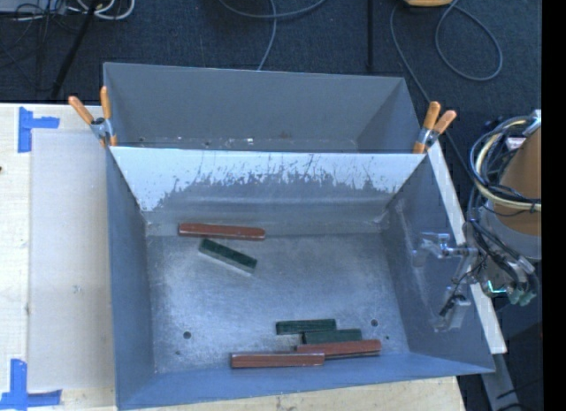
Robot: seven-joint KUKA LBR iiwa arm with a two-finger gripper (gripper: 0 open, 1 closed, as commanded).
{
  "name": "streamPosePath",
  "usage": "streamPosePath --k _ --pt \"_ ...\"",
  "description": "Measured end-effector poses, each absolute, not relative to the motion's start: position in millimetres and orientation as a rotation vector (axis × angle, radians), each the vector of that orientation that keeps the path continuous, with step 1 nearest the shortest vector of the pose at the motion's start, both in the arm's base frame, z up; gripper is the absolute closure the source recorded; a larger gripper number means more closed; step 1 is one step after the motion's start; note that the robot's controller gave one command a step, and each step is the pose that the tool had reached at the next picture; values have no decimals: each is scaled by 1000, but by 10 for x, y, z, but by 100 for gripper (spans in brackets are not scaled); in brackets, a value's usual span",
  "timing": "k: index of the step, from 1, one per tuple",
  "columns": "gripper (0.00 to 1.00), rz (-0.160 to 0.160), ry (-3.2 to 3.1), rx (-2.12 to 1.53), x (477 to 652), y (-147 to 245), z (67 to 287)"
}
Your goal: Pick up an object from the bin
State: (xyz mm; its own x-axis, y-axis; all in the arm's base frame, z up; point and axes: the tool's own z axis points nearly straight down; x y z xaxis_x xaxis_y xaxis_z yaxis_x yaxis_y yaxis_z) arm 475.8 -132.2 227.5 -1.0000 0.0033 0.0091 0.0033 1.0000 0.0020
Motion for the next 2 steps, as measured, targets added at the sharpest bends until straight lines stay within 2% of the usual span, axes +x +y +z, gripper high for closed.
streamPosePath --k 1,2 --pt "0 -3 -3140 209 4837 -147 680" --pt "0 0 -3133 259 4847 -193 1009"
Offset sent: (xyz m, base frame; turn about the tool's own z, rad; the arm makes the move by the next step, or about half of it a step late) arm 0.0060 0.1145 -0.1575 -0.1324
